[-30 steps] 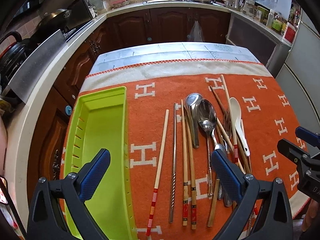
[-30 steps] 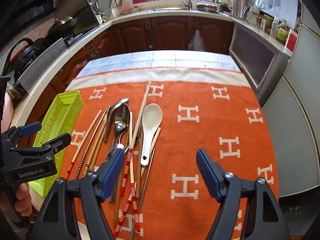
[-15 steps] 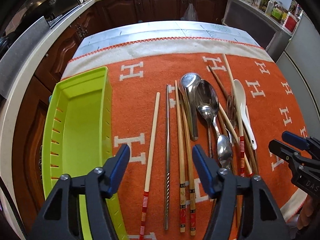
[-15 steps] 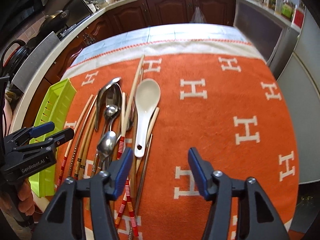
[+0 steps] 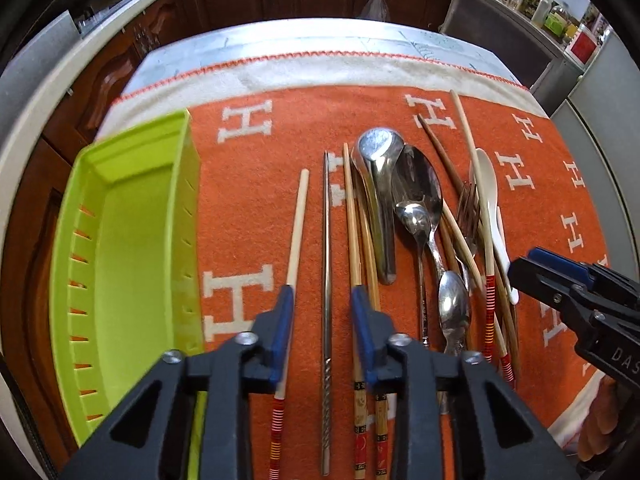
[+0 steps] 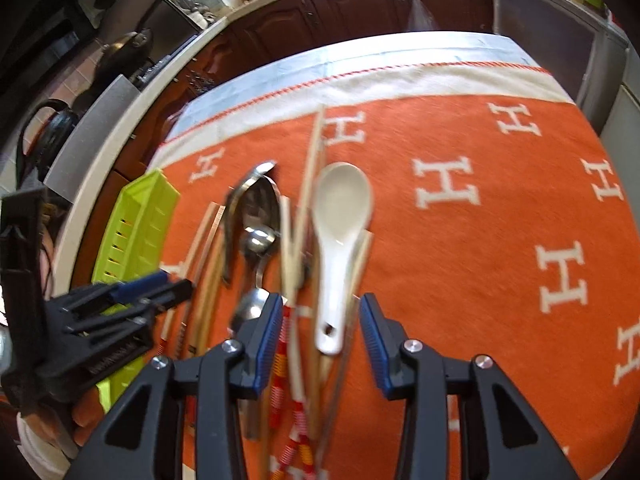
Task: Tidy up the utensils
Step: 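Grasp a red-striped chopstick with the right gripper while the left grasps a steel chopstick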
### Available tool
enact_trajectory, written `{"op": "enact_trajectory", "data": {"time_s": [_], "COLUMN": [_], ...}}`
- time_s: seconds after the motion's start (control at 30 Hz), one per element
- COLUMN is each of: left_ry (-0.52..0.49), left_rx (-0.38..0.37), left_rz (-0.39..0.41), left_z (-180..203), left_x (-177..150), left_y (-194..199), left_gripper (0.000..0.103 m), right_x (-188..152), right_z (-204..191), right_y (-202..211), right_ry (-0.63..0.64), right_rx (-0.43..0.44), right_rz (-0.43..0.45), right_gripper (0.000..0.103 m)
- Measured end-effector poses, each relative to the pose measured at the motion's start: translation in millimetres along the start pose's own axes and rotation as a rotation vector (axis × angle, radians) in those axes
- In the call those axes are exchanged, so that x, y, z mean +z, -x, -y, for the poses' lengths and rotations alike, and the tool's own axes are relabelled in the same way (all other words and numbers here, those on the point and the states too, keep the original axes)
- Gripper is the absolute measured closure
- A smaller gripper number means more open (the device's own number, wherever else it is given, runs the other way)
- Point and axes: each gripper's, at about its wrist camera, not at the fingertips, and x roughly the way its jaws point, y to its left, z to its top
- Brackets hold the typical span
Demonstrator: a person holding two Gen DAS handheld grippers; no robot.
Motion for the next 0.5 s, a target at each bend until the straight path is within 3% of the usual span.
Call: {"op": "enact_trajectory", "data": {"time_s": [0.07,0.23,0.3,0.33,0.5], "left_ry": [0.012,0.024,0.034,0.039,0.029], "left_rx": [-0.019,-0.024,-0.029,-0.031,-0.012], "left_rz": [-0.013,-0.031,-0.042,-0.044,-0.043], "left_z": [-3,-8,-12,-13,-12], "left_x": [1,1,0,1,1], "left_y": [-4,-10,-13,-14,-14], "left_gripper": [0.086,0.087,0.087,0.087,0.087], "right_x": [4,8,9,9,4], "right_z": [-5,-14,-16,-16,-8], "right_y": [-6,-19,-24,-25,-21], "right_ry": [0.006,0.028,0.039,0.039,-0.001], "right_rx": [0.016,0.018,0.017,0.018,0.086], "right_rz": [-0.001,-0.009,-0.004,-0.008,-0.009], "right_gripper": [0.063,0.077,0.092,0.095,0.097]}}
